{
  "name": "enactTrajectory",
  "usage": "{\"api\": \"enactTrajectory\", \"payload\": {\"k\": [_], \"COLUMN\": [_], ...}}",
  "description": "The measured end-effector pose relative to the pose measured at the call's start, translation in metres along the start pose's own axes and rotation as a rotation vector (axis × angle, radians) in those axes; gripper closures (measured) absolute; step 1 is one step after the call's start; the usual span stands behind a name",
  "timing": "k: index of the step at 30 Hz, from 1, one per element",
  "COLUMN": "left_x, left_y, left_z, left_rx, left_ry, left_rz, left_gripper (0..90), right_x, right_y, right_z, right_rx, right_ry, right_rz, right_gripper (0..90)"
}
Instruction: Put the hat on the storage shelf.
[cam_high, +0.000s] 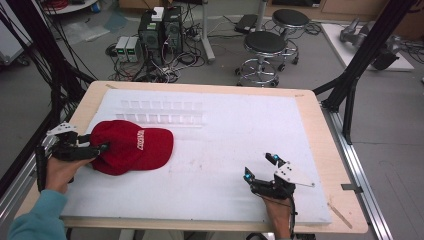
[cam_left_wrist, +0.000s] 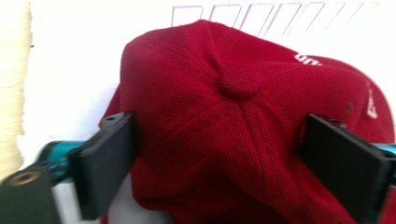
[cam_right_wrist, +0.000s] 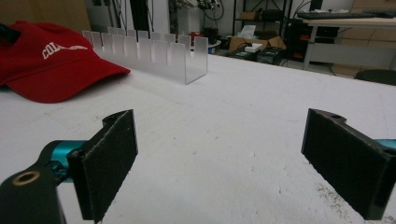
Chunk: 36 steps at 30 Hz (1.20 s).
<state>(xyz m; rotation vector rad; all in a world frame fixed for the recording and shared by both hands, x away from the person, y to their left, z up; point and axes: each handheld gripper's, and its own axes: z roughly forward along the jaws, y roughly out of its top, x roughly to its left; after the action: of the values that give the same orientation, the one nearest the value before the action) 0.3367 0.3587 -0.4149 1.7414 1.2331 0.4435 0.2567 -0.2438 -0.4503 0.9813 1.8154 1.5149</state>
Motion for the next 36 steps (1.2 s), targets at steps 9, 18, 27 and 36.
{"api": "enactTrajectory", "payload": {"k": [9,18,27,36], "left_x": [-0.003,-0.009,-0.028,-0.048], "left_y": [0.001,0.003,0.025,0.043], "left_z": [0.001,0.000,-0.007,-0.012], "left_rx": [-0.011,-0.052,-0.093,-0.114], "left_ry": [-0.064,-0.109,-0.161,-0.222], "left_rz": [-0.021,-0.020,0.080,0.150], "left_gripper": [42.3,71.3,83.4,84.4], "right_x": [0.000,-0.001,-0.001,-0.001], "right_y": [0.000,0.000,0.000,0.000], "right_z": [0.000,0.001,0.001,0.001], "right_rx": [0.001,0.005,0.006,0.006], "right_ry": [0.000,0.001,-0.002,-0.001], "right_rz": [-0.002,0.000,-0.003,-0.003], "right_gripper": [9.5,9.5,9.5,9.5]}}
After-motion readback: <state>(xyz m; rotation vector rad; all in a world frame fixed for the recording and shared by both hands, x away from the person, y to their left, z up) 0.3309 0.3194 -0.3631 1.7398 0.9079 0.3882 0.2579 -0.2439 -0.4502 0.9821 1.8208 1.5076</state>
